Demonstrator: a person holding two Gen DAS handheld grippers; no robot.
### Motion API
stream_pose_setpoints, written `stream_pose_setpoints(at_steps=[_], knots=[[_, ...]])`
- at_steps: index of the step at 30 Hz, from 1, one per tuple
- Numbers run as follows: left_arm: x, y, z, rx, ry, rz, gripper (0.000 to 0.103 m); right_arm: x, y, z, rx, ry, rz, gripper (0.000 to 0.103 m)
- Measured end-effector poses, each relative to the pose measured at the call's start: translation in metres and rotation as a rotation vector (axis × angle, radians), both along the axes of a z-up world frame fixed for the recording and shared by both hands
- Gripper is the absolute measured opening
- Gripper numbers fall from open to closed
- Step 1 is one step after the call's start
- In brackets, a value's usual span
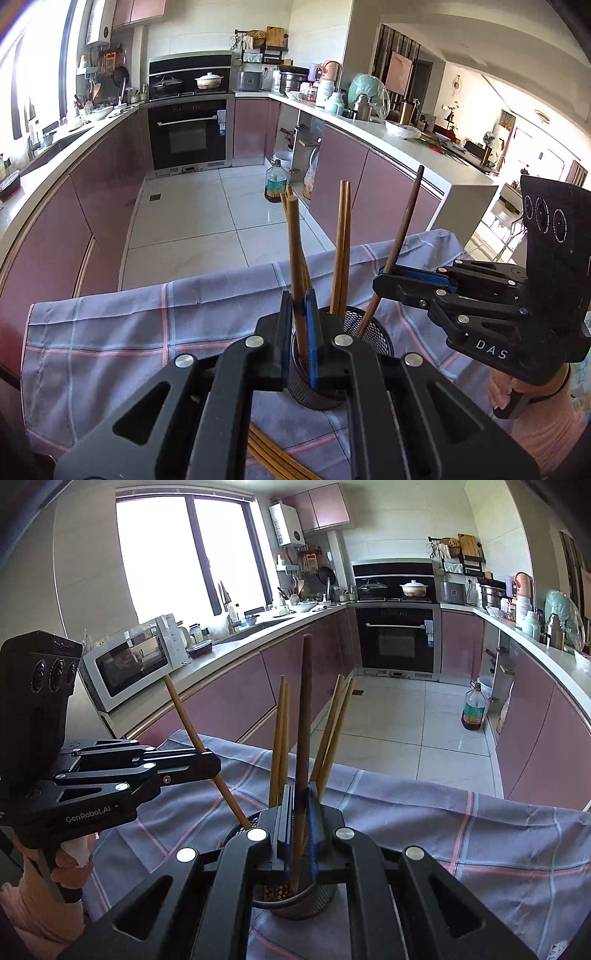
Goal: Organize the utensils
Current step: 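Lower the chopstick into the mesh cup and open the right tool while the left tool releases its own, then move both open tools back to the chopstick pile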
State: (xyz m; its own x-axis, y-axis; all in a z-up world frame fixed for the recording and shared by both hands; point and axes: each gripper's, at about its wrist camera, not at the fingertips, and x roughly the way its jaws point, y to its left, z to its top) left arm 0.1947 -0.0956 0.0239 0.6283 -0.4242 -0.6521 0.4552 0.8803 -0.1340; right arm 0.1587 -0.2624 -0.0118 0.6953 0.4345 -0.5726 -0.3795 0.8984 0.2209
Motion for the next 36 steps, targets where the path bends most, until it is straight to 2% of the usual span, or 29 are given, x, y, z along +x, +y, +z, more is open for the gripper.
stream_pose_setpoints(at_steps=[3,4,5,7,19,28,32,36], knots=[[0.009,0.001,-0.003,-0.018,0.014,0.012,0.012,0.003,-0.004,-0.001,0.01,0.006,-0.02,0.01],[0.012,0.002,-0.004,-0.024,0.018,0.018,0.017,0.004,-0.005,-0.001,0.015,0.008,-0.025,0.011],[0.014,0.003,-0.005,-0.03,0.02,0.022,0.026,0.004,-0.006,-0.002,0.016,0.007,-0.029,0.013],[0.015,0.005,-0.008,-0.044,0.011,0.032,0.032,0.003,-0.008,-0.002,0.021,0.001,-0.039,0.014],[0.004,0.031,-0.026,-0.059,0.002,0.093,0.035,-0.007,-0.019,-0.002,0.037,-0.023,-0.069,0.017],[-0.036,0.063,-0.039,-0.028,-0.061,0.145,0.039,-0.059,-0.011,0.012,0.071,-0.1,0.048,0.021],[-0.058,0.08,-0.053,-0.006,-0.063,0.174,0.04,-0.076,0.009,0.0,0.065,-0.073,0.128,0.024],[-0.073,0.09,-0.072,0.01,-0.015,0.191,0.042,-0.081,0.036,-0.031,0.028,0.009,0.192,0.025]])
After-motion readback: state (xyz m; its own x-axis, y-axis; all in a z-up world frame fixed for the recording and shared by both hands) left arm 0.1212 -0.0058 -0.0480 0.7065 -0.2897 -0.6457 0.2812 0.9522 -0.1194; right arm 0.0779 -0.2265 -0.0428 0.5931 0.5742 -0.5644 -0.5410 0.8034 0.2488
